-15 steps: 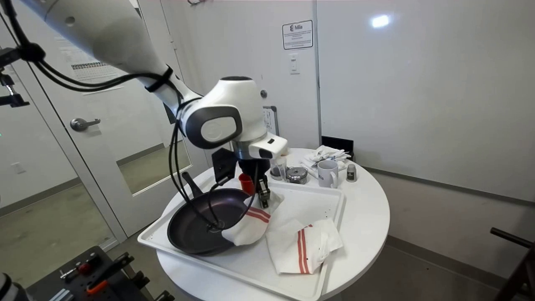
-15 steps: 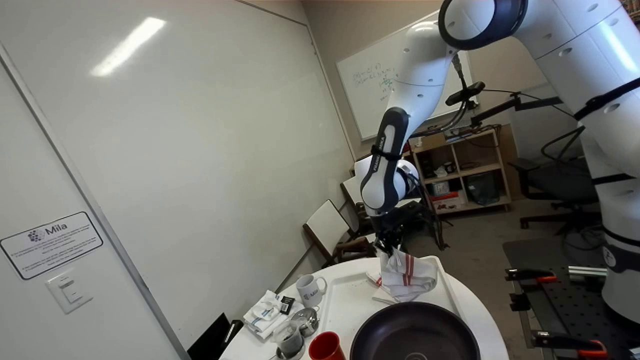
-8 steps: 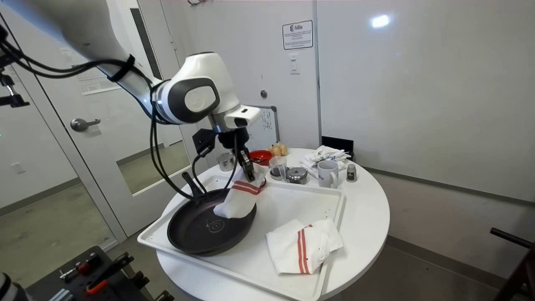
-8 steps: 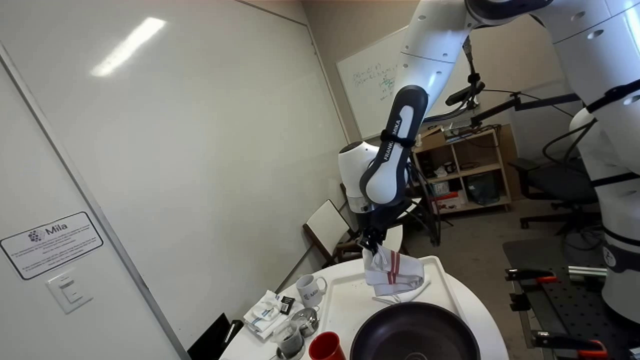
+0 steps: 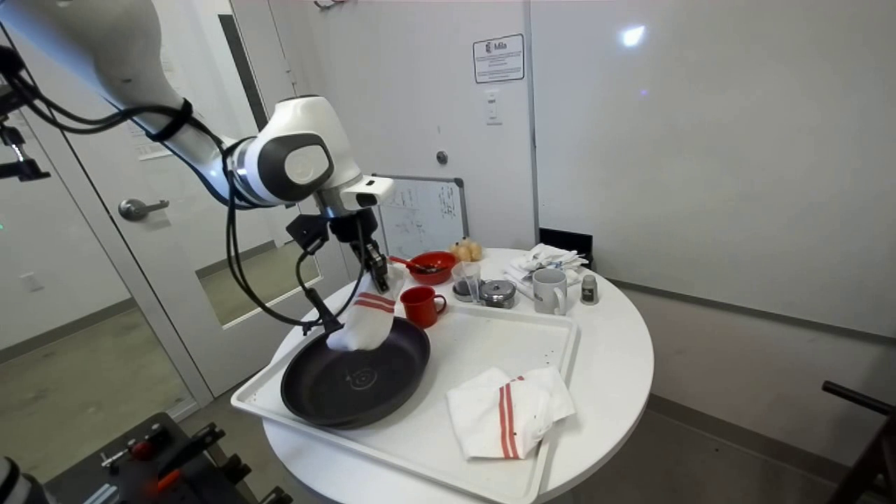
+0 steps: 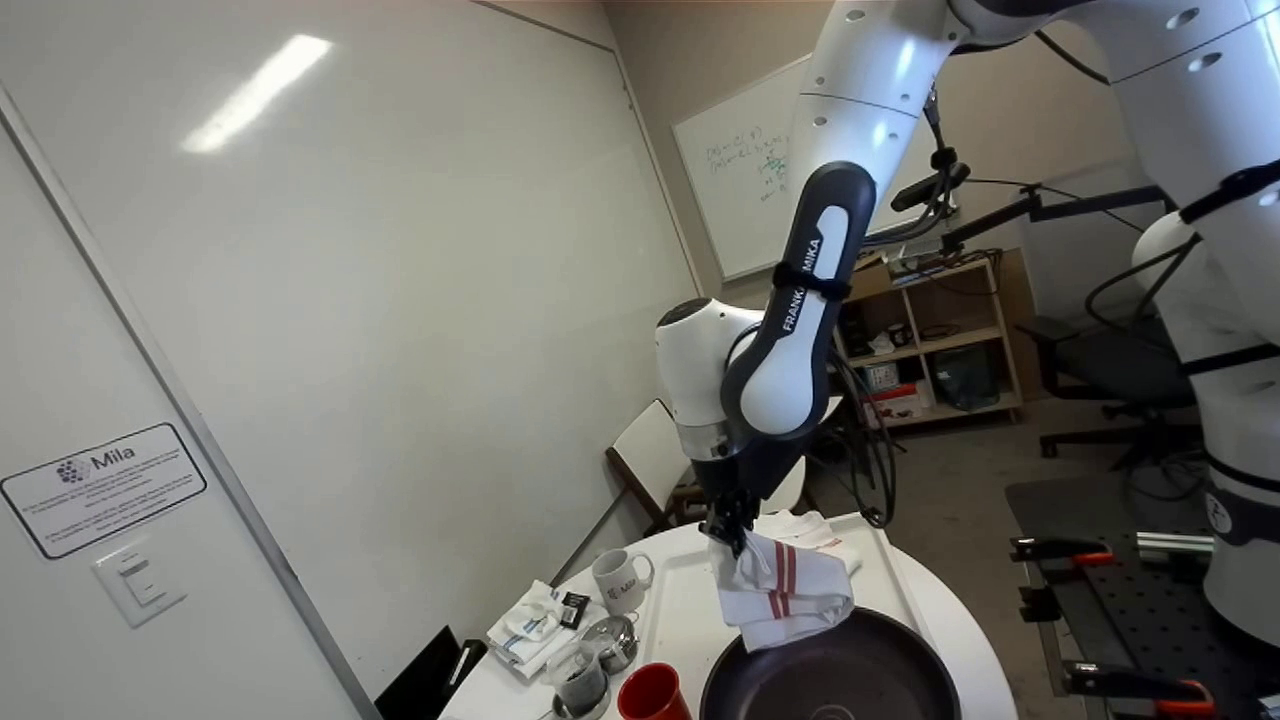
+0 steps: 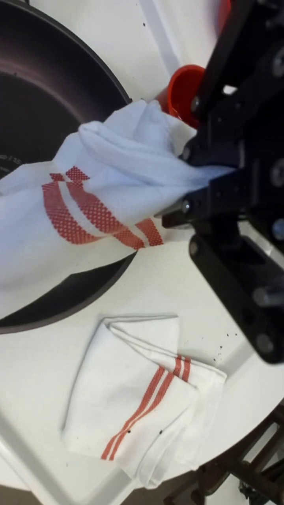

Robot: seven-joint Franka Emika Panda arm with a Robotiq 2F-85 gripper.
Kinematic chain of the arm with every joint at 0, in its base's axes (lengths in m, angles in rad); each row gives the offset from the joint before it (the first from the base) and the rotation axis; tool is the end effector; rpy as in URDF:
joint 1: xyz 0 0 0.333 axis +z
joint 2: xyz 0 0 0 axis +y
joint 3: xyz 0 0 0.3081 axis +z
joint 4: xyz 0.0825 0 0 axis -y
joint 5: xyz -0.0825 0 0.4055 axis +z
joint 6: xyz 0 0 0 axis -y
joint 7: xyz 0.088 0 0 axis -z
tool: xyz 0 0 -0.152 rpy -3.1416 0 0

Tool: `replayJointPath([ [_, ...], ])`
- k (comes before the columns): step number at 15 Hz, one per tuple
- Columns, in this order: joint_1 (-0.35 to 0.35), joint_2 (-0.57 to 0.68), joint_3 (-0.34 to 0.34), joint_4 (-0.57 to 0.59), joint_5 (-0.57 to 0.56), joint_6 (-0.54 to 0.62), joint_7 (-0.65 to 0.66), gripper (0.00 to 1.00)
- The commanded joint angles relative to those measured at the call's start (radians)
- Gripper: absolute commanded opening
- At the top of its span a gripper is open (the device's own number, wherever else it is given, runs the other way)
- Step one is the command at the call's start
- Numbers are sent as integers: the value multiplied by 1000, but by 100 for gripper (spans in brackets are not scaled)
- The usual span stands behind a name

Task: Wipe the pan with a towel

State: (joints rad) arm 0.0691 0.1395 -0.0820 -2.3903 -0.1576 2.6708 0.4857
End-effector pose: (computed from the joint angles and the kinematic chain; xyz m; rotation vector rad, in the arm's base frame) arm 0.5334 -0.0064 0.2041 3.0248 -0.5528 0.2437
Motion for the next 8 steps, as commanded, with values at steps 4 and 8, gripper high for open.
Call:
replayJointPath([
  [4,8,55,74,-25,70,57,-94,3],
  [8,23,76,69,-23,85,51,-108,11],
])
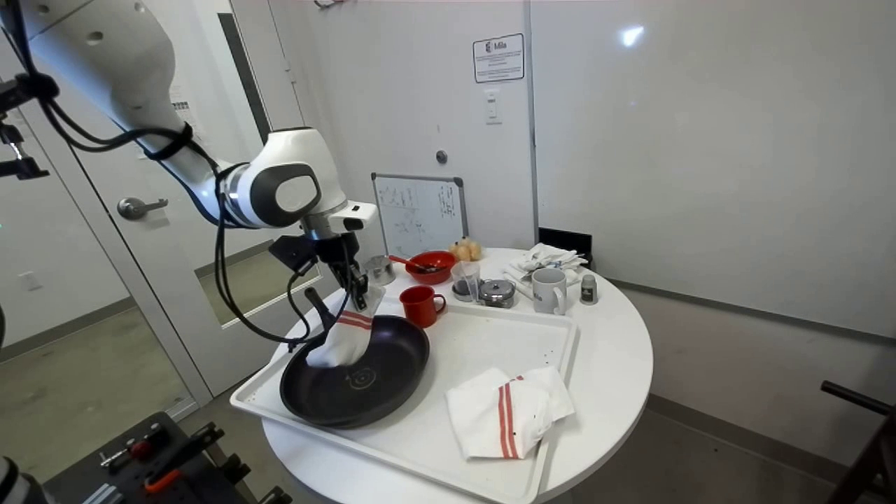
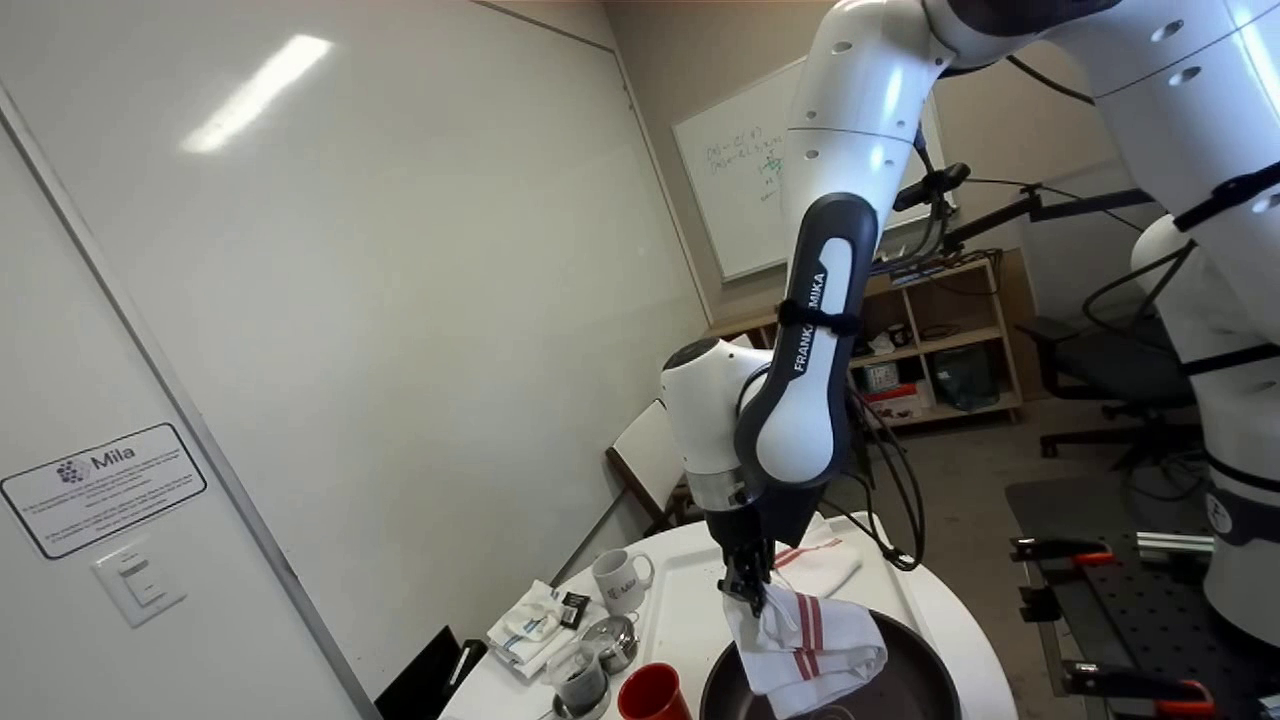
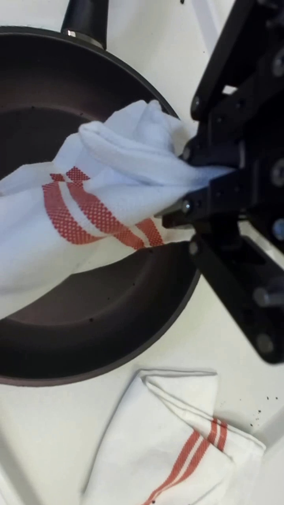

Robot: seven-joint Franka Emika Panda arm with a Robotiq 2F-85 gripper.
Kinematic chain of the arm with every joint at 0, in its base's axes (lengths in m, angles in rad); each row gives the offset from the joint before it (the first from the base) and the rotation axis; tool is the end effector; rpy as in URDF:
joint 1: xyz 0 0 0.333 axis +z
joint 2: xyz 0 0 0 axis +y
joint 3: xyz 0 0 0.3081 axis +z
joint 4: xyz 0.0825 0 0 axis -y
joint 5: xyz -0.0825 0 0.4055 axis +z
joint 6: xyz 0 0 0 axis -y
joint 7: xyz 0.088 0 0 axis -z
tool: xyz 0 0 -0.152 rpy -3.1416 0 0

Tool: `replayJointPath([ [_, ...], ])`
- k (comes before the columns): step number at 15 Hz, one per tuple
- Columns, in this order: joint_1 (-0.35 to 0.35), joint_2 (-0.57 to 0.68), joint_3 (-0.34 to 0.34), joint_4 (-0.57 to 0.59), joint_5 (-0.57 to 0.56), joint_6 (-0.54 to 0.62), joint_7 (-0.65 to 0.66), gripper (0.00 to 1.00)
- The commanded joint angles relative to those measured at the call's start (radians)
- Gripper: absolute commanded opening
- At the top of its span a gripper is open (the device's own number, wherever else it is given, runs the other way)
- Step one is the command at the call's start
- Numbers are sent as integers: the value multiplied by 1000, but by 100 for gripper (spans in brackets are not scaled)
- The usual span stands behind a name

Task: Wipe the pan with a towel

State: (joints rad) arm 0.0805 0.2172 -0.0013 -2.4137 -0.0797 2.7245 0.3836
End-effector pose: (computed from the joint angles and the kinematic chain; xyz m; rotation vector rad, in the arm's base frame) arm 0.5172 0.0425 0.1595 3.1030 -0.3631 0.1552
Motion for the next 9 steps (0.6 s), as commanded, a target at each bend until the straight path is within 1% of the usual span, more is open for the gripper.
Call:
replayJointPath([
  [1,13,15,-9,3,19,9,-24,11],
  [3,14,33,-9,8,26,20,-35,11],
  [9,13,36,-9,14,27,21,-38,11],
])
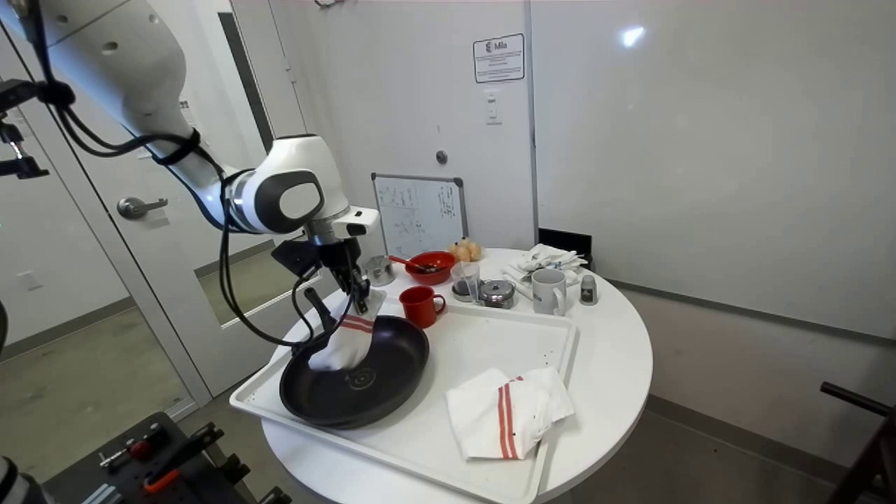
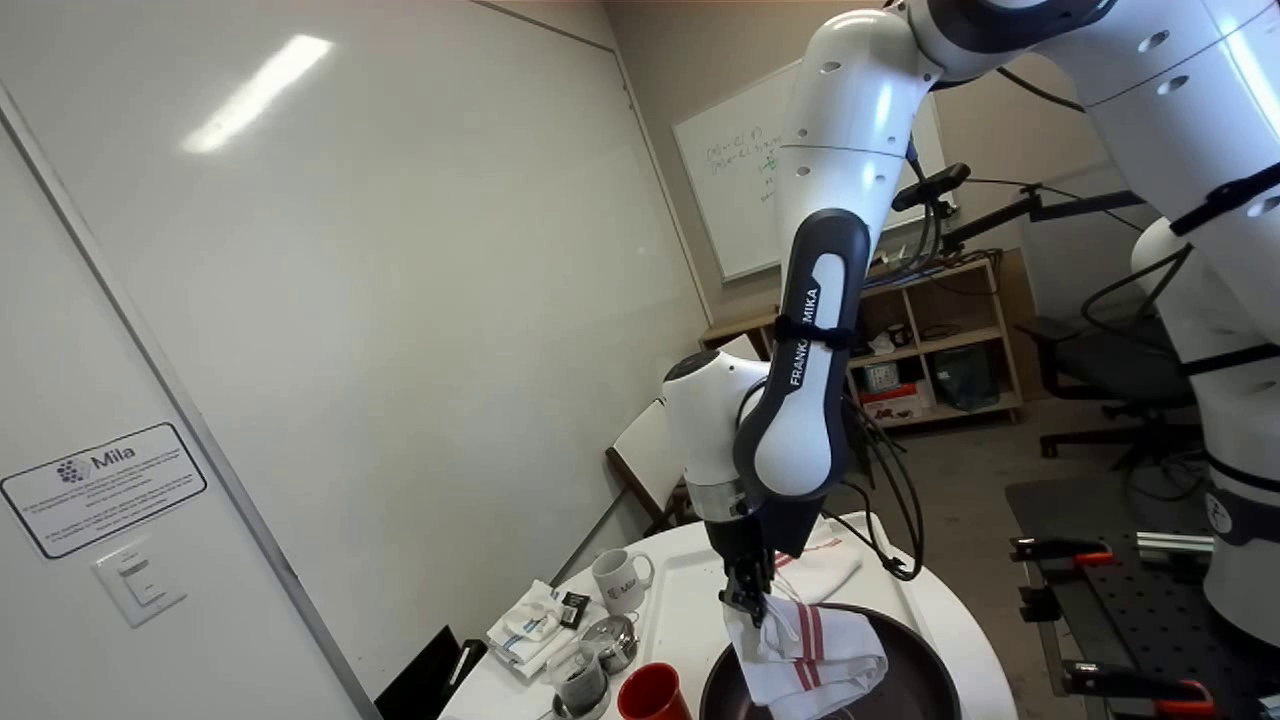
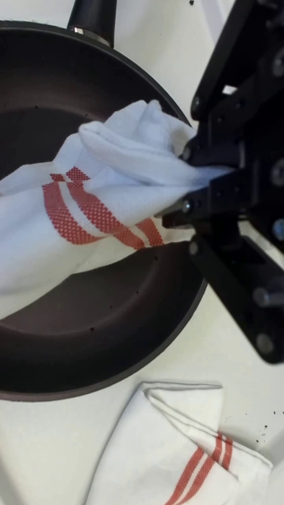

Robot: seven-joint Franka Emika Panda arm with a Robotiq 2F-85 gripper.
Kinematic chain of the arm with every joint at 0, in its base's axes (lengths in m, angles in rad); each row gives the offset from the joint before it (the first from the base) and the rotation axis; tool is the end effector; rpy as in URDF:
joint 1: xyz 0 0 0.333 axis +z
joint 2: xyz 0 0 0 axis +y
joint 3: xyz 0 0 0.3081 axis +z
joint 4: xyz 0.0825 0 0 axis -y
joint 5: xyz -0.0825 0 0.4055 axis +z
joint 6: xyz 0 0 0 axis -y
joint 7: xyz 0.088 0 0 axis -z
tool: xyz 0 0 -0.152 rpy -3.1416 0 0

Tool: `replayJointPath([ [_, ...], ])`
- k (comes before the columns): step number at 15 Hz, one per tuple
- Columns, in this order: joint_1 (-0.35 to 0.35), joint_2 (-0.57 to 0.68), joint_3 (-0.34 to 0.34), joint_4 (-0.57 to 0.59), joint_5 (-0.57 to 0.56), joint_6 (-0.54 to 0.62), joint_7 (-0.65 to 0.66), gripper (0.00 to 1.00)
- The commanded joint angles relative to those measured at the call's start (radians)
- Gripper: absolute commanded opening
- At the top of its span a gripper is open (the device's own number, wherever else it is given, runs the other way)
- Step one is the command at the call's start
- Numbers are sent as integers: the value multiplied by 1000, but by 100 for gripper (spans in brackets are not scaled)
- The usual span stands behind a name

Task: Wipe the pan with a towel

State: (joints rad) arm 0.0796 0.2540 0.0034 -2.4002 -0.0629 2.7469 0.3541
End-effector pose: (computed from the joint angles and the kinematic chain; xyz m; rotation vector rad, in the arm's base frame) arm 0.5198 0.0448 0.1476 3.1147 -0.3350 0.1507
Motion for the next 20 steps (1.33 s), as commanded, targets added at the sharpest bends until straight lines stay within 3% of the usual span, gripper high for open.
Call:
replayJointPath([
  [1,14,-1,-14,1,10,-2,-9,3],
  [9,5,126,6,32,68,146,-57,3],
  [20,121,392,-87,101,126,490,-36,3],
])
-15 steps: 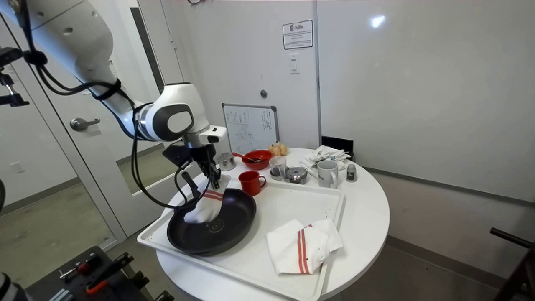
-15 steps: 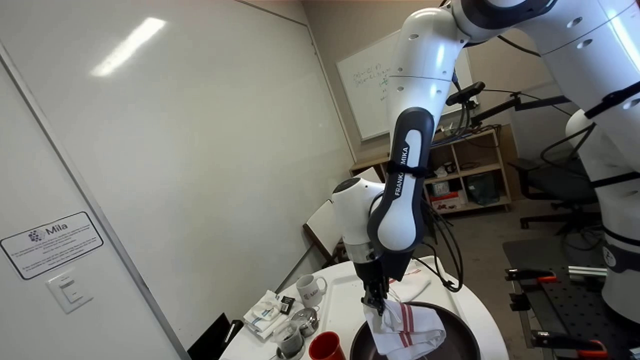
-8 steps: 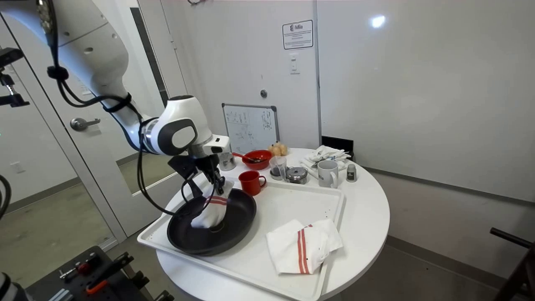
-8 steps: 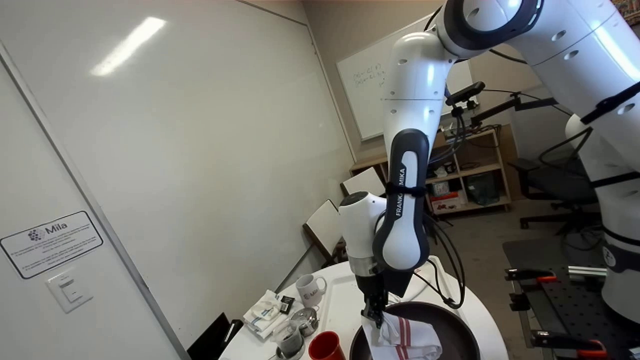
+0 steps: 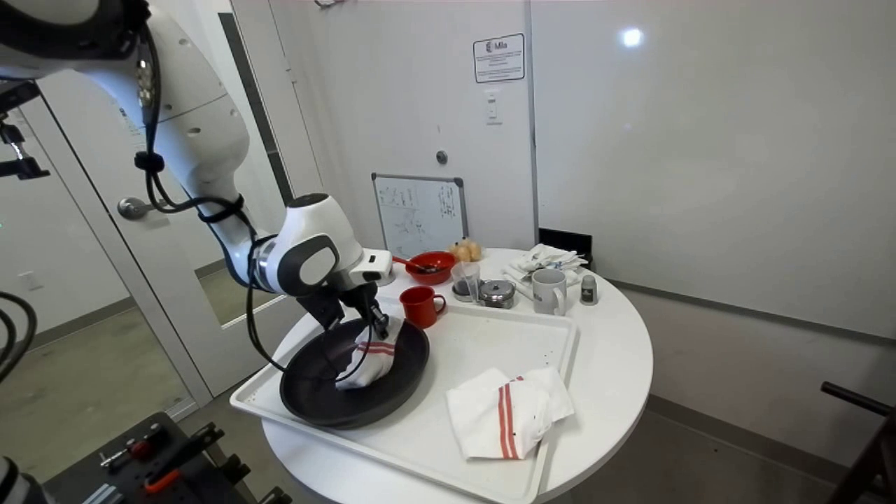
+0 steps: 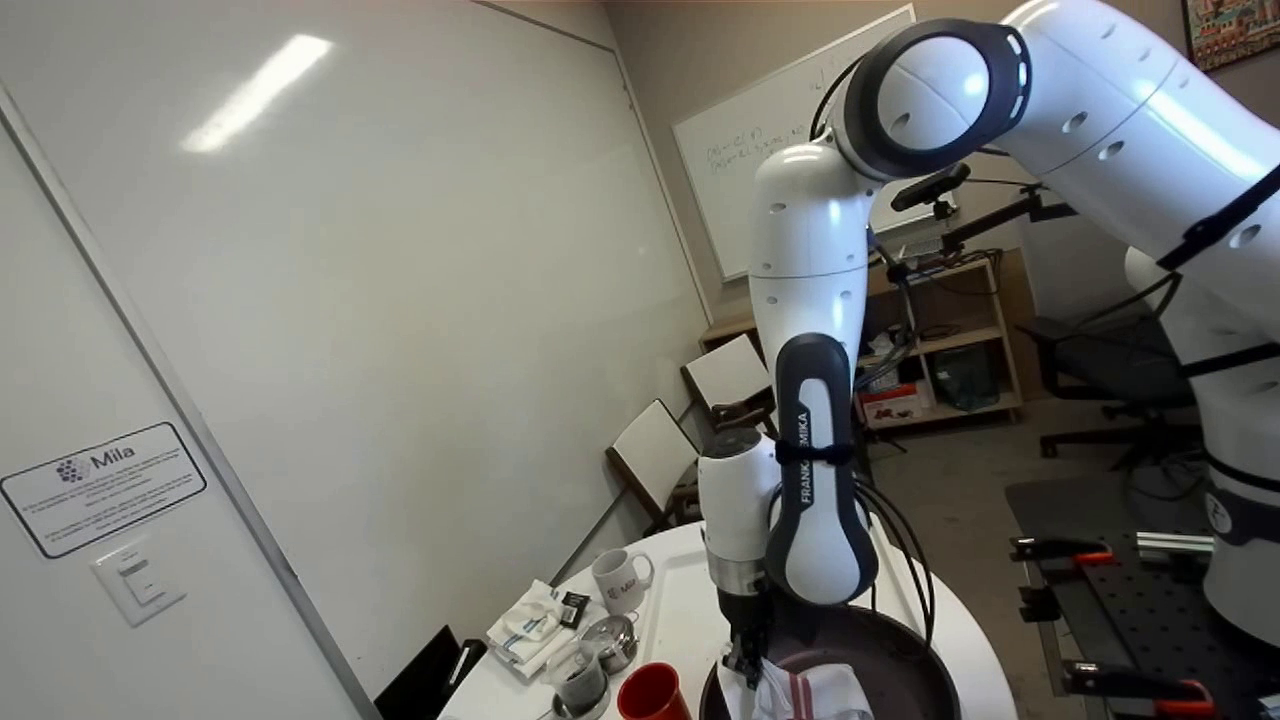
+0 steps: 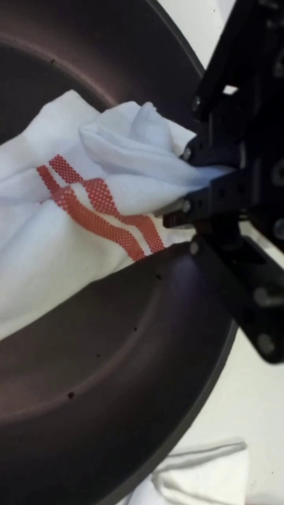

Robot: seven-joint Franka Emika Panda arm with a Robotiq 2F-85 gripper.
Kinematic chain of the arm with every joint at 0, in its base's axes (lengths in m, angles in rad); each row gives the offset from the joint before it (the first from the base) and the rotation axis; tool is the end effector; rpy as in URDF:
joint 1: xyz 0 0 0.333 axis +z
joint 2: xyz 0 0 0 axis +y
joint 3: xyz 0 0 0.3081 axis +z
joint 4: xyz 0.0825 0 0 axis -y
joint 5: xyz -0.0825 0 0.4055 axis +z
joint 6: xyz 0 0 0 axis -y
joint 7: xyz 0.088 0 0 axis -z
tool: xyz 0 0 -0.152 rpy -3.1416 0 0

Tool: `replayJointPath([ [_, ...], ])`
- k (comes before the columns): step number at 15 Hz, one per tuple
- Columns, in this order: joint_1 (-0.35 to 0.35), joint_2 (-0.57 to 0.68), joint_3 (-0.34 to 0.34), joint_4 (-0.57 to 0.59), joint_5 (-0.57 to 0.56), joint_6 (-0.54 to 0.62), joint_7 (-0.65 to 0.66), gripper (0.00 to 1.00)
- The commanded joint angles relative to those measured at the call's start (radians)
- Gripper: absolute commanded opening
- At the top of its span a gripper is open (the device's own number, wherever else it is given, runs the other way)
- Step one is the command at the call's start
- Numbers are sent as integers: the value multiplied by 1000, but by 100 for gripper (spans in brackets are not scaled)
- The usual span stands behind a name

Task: Wipe the pan with a towel

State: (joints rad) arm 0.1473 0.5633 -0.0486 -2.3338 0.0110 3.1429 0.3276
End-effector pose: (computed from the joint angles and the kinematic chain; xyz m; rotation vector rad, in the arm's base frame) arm 0.5328 0.0484 0.0504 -3.0688 0.3532 -0.3818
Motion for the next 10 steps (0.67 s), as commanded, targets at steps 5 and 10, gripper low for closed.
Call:
replayJointPath([
  [5,48,194,-4,80,124,169,-28,3],
  [10,29,212,15,95,156,164,-33,3],
])
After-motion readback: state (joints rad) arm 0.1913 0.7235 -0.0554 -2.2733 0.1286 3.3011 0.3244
